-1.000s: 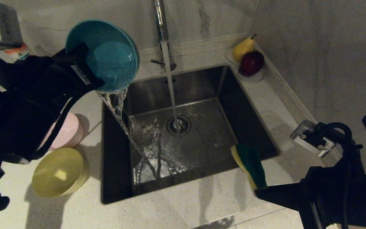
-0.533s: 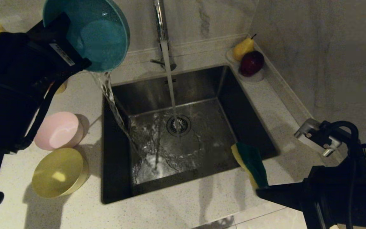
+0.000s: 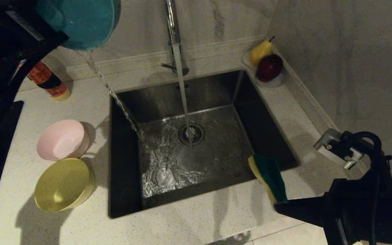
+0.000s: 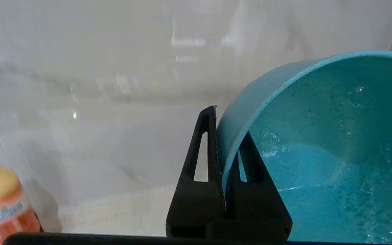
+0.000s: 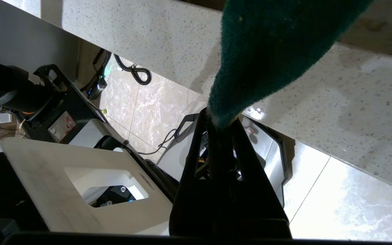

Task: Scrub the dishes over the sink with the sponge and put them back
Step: Wash the bowl

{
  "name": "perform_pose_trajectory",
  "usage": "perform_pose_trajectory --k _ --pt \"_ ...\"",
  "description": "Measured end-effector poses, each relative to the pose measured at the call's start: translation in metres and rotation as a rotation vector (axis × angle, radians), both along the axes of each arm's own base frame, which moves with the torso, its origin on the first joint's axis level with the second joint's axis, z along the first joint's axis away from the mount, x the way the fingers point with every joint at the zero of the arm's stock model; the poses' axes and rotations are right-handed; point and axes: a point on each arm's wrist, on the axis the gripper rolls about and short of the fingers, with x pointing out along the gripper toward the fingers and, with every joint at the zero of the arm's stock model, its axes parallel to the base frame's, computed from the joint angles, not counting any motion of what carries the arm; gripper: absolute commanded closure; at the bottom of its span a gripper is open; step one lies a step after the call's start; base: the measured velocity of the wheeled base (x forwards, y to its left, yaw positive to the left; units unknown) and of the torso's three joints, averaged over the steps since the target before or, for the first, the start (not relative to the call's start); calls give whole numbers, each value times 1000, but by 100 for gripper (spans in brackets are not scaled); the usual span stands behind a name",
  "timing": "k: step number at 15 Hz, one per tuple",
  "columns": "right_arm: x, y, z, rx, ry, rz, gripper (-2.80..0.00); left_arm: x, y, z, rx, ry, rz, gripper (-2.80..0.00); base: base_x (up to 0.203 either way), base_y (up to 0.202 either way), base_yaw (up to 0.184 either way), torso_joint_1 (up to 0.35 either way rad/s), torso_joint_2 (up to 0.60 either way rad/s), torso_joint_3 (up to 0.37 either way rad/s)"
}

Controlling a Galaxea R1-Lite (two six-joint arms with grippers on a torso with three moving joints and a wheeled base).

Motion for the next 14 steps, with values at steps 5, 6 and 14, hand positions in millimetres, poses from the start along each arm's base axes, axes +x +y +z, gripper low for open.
perform_pose_trajectory --k 5,6,14 --pt "1 1 -2 -5 8 -2 0 -18 9 12 9 -63 -9 0 0 0 0 0 0 0" --pt "1 1 -3 -6 10 -2 0 -20 10 12 6 -67 -12 0 0 0 0 0 0 0" --pt "-2 -2 -5 -8 13 -2 0 -7 3 -12 26 201 -98 0 0 0 0 0 0 0"
